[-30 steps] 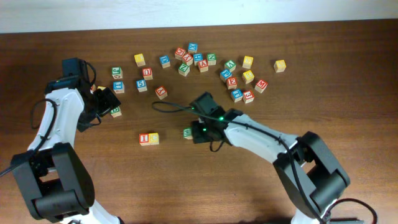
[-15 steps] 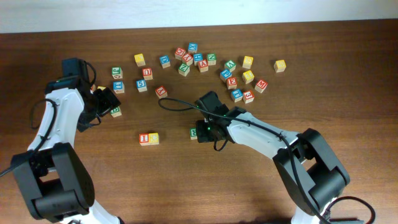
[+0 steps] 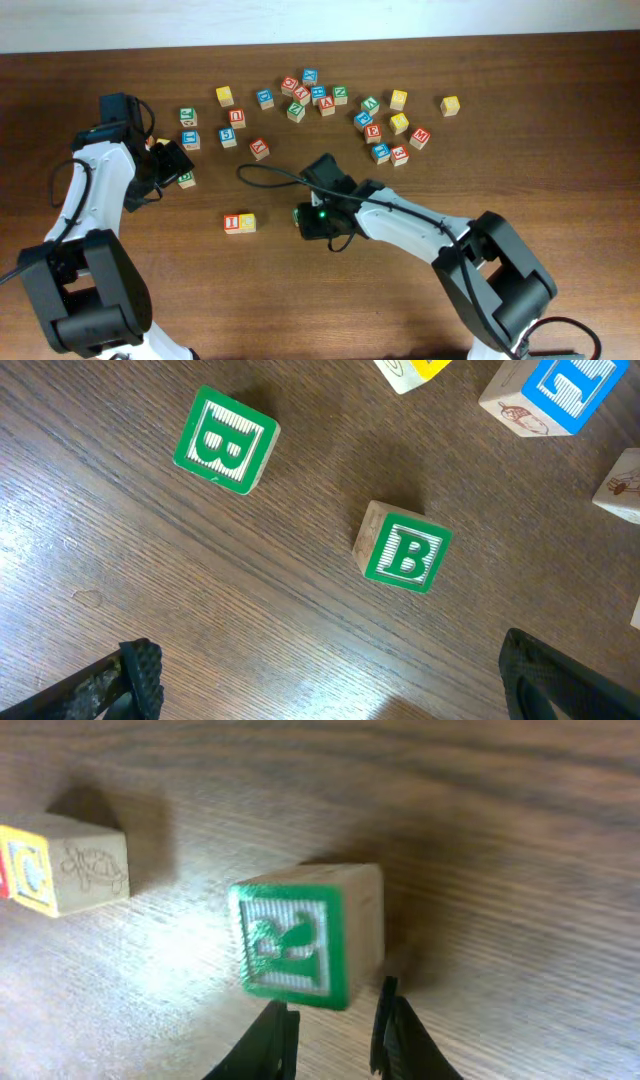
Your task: Spell out ICRA
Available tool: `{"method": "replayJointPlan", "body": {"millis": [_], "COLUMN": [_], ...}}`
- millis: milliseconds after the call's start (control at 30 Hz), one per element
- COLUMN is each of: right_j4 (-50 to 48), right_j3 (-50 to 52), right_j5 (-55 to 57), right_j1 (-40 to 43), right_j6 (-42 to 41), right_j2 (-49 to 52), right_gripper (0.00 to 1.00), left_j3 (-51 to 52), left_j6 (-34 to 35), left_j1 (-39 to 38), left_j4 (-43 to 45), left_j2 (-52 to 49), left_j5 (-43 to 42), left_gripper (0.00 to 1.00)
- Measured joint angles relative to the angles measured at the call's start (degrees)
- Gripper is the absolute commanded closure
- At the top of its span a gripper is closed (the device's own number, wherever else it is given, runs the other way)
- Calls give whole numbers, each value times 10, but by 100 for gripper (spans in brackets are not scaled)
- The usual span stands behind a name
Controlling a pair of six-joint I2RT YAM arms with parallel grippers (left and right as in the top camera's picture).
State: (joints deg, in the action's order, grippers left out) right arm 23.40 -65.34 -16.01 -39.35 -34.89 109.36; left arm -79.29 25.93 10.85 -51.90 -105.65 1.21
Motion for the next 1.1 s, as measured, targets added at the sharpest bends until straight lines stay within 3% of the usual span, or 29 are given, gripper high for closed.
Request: {"method": "replayJointPlan", "body": {"millis": [400, 433, 467, 533, 567, 767, 1100], "right_j4": [77, 79, 79, 79, 78, 79, 79], "right_j3": [-5, -5, -5, -7, -10, -15, -15], "right_j5": [20, 19, 20, 18, 20, 32, 35], "right_j1": [25, 40, 47, 86, 104, 160, 163], "right_j6": [-3, -4, -4, -8, -8, -8, -8], "right_j2": [-1, -2, -2, -4, -8, -16, -16], "right_gripper": [78, 71, 45, 4, 2, 2, 2], "left_j3": [0, 0, 0, 0, 0, 0, 0], "left_j6": [0, 0, 0, 0, 0, 0, 0], "left_j1": [0, 0, 0, 0, 0, 0, 0], "left_j4": [0, 0, 0, 0, 0, 0, 0], "left_j2": [0, 0, 0, 0, 0, 0, 0], "left_j5": [0, 0, 0, 0, 0, 0, 0], "left_gripper": [1, 1, 1, 1, 1, 1, 1]}}
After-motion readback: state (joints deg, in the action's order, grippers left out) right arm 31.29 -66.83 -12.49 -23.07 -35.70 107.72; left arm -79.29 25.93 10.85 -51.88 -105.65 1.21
